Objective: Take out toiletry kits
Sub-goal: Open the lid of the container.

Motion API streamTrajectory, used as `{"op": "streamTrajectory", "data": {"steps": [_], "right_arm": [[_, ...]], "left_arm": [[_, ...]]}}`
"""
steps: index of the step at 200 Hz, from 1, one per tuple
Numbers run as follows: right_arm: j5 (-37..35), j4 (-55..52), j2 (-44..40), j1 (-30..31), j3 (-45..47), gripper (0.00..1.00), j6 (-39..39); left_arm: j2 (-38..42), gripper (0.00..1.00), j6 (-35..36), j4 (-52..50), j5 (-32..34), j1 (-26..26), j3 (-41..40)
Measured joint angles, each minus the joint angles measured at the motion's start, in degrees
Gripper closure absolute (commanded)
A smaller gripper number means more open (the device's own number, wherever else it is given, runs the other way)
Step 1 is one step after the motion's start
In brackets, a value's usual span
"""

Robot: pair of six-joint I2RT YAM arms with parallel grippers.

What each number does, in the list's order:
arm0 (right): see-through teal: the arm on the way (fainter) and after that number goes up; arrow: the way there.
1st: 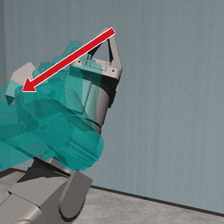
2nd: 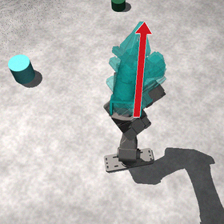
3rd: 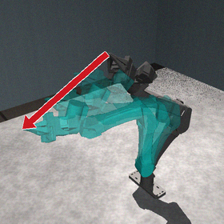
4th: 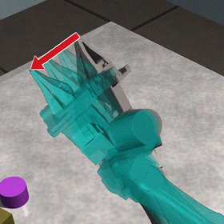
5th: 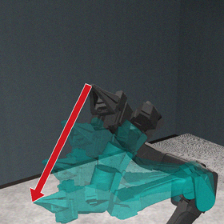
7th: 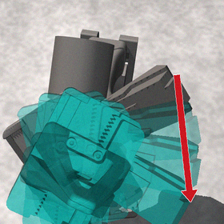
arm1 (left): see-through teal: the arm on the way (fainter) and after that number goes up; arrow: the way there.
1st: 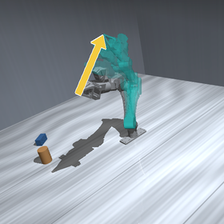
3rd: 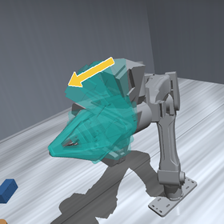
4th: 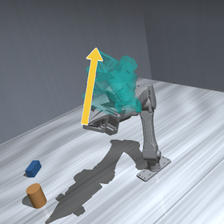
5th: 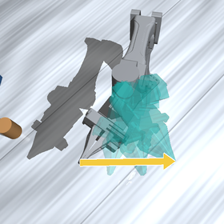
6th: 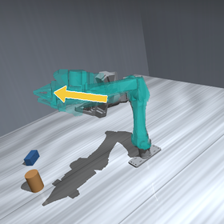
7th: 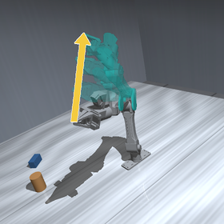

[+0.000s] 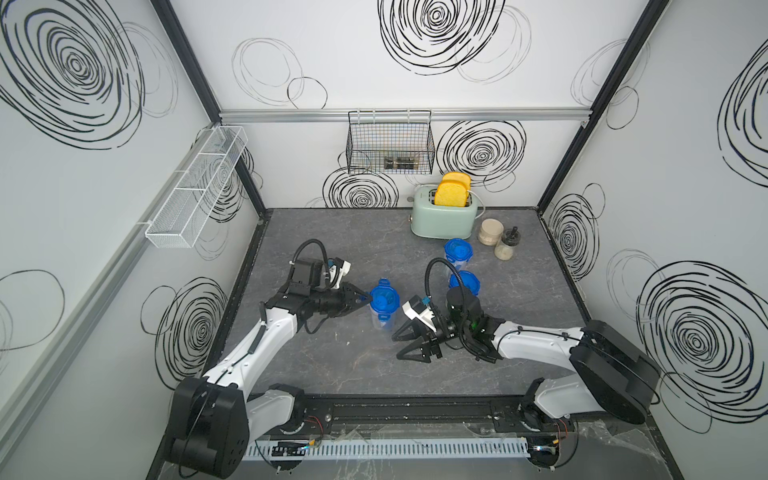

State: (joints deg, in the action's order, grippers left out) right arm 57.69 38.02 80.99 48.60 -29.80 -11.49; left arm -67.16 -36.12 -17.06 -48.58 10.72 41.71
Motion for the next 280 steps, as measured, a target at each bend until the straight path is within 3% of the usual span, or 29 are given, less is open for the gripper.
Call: {"op": "streamTrajectory", "data": {"steps": [53, 121, 280], "right_arm": [[-0.1, 0.0, 0.0, 0.0, 0.2, 0.36, 0.0], [-0.7, -0.3, -0.6, 0.0, 0.5, 0.36, 0.4], [-1.5, -0.7, -2.3, 0.0, 1.5, 0.36, 0.6]], "left_arm": [[-0.1, 0.90, 0.3, -0.8, 0.3, 1.0, 2.0], [-0.1, 0.90, 1.3, -5.2, 3.1, 7.8, 7.4], [-0.8, 0.91, 4.4, -13.4, 5.7, 10.2, 15.6]]}}
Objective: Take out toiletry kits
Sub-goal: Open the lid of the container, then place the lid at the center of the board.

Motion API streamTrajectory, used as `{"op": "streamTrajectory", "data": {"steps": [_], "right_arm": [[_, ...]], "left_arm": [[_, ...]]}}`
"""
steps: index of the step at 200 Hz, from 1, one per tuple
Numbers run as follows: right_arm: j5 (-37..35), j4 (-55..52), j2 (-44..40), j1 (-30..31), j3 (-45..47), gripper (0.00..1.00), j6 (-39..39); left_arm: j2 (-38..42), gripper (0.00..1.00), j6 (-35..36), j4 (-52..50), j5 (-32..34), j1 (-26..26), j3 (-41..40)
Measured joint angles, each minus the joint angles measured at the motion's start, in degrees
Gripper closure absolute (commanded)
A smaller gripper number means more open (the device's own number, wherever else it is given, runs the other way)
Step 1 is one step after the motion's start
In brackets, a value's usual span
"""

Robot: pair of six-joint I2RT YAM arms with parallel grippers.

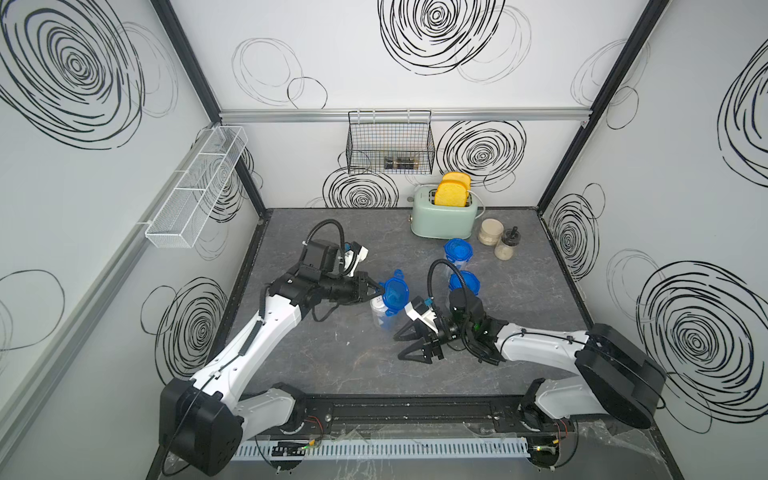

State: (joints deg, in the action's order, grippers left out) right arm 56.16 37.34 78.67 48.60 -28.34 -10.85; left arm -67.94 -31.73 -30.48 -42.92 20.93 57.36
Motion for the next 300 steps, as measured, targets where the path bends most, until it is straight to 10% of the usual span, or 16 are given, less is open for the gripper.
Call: {"op": "streamTrajectory", "data": {"steps": [112, 171, 300], "right_arm": [[-1.1, 0.0, -4.1, 0.0, 2.7, 0.36, 0.5], [-1.0, 1.9, -6.8, 0.0, 4.2, 0.36, 0.1], [-3.3, 5.2, -18.0, 0.5, 8.9, 0.35, -1.9]], "left_arm": [[13.0, 0.91, 1.7, -21.1, 32.9, 8.5, 7.9], [14.1, 0.90, -4.6, -31.1, 51.8, 12.0, -0.5], [-0.3, 0.85, -27.2, -37.8, 64.9, 30.1, -12.4]]}}
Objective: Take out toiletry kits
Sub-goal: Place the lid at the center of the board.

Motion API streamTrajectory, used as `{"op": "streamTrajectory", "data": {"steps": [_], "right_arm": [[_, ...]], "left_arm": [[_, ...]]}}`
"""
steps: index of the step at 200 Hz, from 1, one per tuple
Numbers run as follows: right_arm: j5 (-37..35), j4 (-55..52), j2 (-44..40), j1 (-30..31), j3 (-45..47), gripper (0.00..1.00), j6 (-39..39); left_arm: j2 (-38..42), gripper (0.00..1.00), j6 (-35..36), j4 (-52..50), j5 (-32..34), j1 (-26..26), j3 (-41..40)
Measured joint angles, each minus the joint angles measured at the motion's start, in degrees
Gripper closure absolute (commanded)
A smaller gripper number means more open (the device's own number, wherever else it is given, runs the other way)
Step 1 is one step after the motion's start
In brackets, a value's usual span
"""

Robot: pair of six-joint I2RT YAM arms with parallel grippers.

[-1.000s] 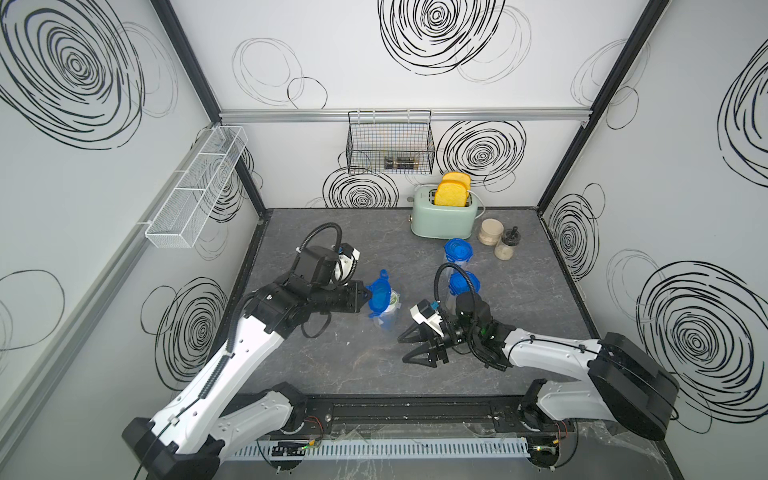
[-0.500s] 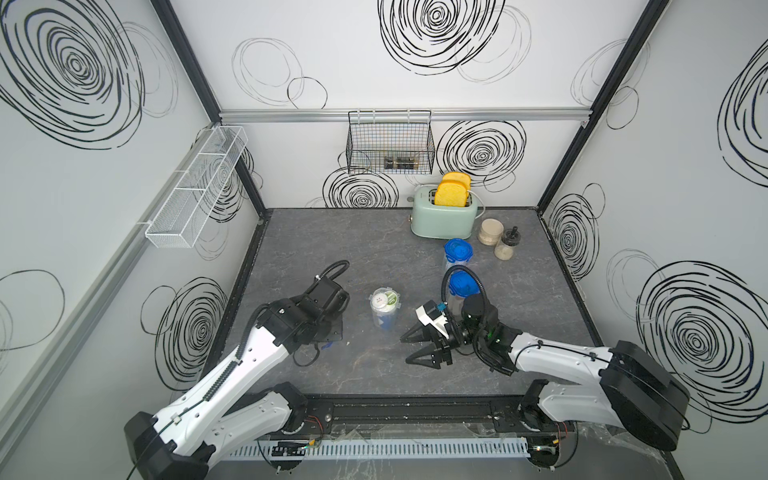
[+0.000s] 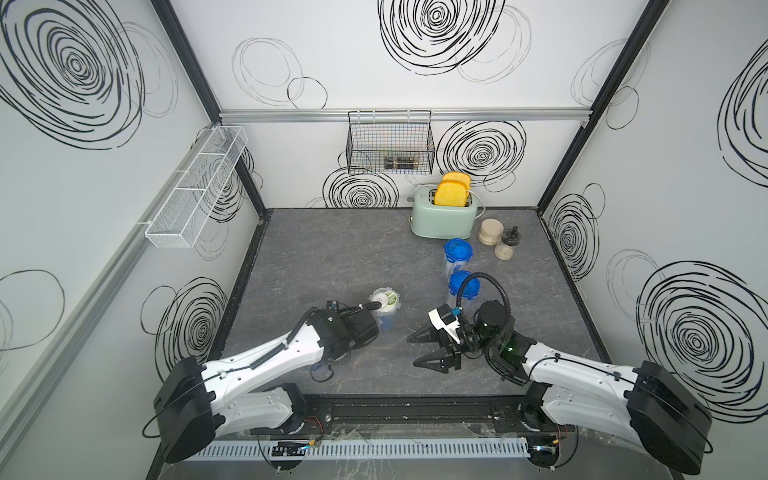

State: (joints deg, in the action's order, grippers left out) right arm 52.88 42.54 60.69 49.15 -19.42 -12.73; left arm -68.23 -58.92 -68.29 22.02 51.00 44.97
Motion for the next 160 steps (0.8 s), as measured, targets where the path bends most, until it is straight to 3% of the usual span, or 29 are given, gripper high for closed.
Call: {"op": "streamTrajectory", "data": {"steps": [50, 101, 140, 160], "right_arm": [[-0.8, 0.2, -2.3, 0.3, 0.2, 0.34, -0.2], [-1.5, 0.2, -2.8, 0.8, 0.4, 0.34, -0.1], [-3.3, -0.6, -2.8, 0.9, 0.4, 0.29, 0.9], [-6.1, -1.7, -2.7, 0.9, 0.4, 0.20, 2.1]], "left_arm": [[-1.3, 0.75, -1.8, 1.4, 0.3, 0.5, -1.0], [-0.2, 0.73, -2.0, 2.3, 0.0, 0.5, -1.5], [9.0, 0.67, 0.0, 3.0, 0.0, -0.2, 1.7], [15.8, 0.53, 4.2, 6.7, -0.5, -2.4, 4.3]]}}
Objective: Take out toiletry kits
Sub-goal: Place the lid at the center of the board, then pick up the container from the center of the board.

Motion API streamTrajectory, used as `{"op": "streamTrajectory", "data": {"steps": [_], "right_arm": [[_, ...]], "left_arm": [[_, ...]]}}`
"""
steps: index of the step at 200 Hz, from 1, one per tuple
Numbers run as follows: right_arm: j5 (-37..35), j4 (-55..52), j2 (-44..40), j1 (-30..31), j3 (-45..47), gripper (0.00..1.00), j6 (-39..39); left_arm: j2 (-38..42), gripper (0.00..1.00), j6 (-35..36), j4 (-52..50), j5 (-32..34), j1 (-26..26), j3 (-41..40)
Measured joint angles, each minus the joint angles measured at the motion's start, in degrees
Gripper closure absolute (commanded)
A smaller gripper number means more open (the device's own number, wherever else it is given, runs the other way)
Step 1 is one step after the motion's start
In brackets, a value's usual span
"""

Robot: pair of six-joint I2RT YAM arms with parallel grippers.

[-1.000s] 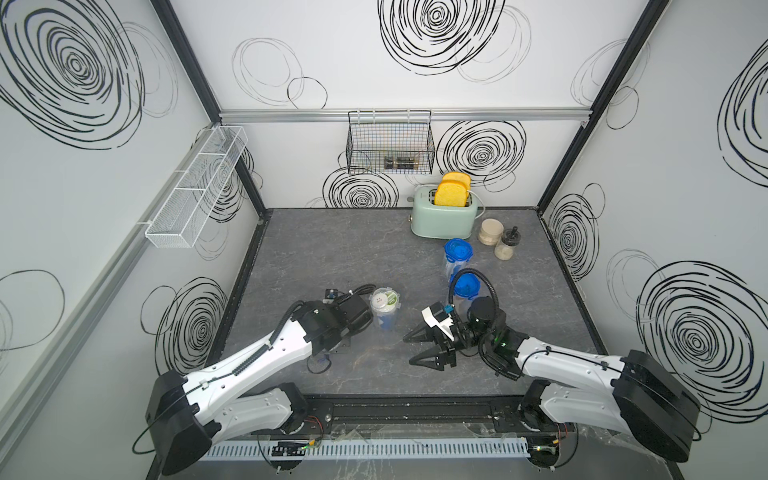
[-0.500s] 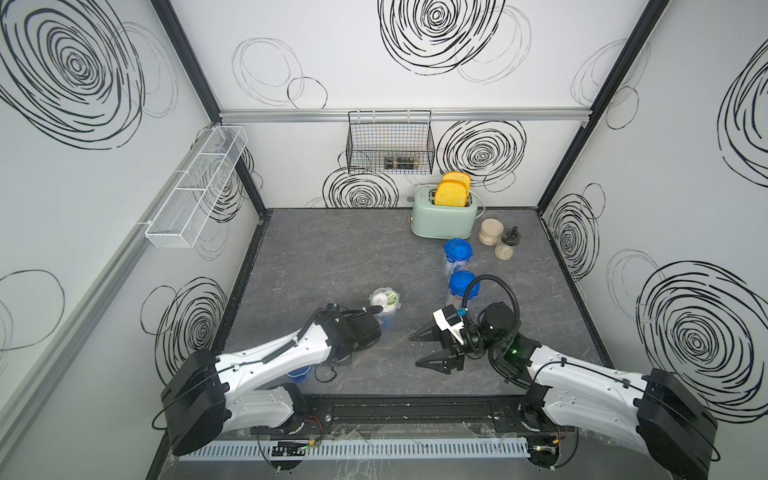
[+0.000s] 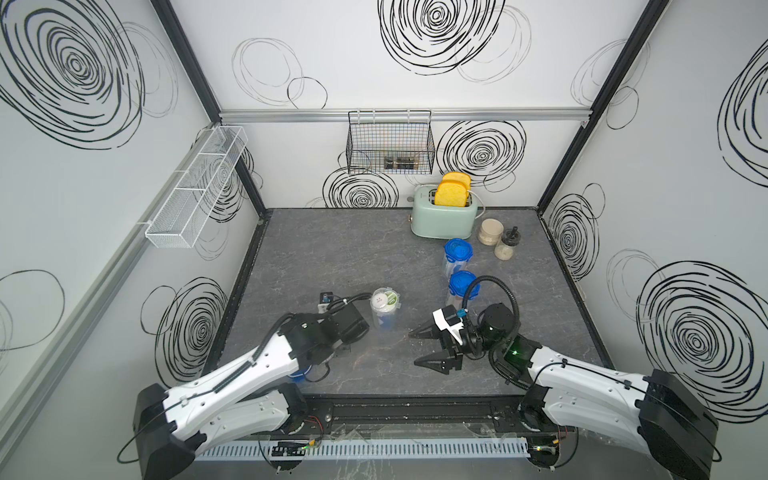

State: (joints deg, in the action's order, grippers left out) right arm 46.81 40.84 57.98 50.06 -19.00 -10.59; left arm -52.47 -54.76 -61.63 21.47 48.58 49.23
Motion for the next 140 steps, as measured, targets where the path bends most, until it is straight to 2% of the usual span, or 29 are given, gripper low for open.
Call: {"op": "streamTrajectory", "data": {"steps": [37, 65, 97, 140], "right_arm": [[-10.3, -0.8, 0.8, 0.0, 1.6, 0.04, 2.4], [-18.8, 0.8, 4.6, 0.0, 3.8, 0.01, 2.9], [-24.2, 3.7, 13.7, 0.2, 3.7, 0.00, 3.4], [-28.7, 18.4, 29.7, 1.4, 3.2, 0.00, 4.8]], "left_arm": [[12.0, 0.26, 11.2, 8.8, -3.8, -8.6, 0.7], [17.6, 0.19, 18.6, 15.3, -9.4, -15.7, 0.1], [18.5, 0.16, 23.9, 20.3, -17.7, -21.3, -2.1], [21.5, 0.14, 27.4, 24.4, -26.9, -28.8, -4.5]]}}
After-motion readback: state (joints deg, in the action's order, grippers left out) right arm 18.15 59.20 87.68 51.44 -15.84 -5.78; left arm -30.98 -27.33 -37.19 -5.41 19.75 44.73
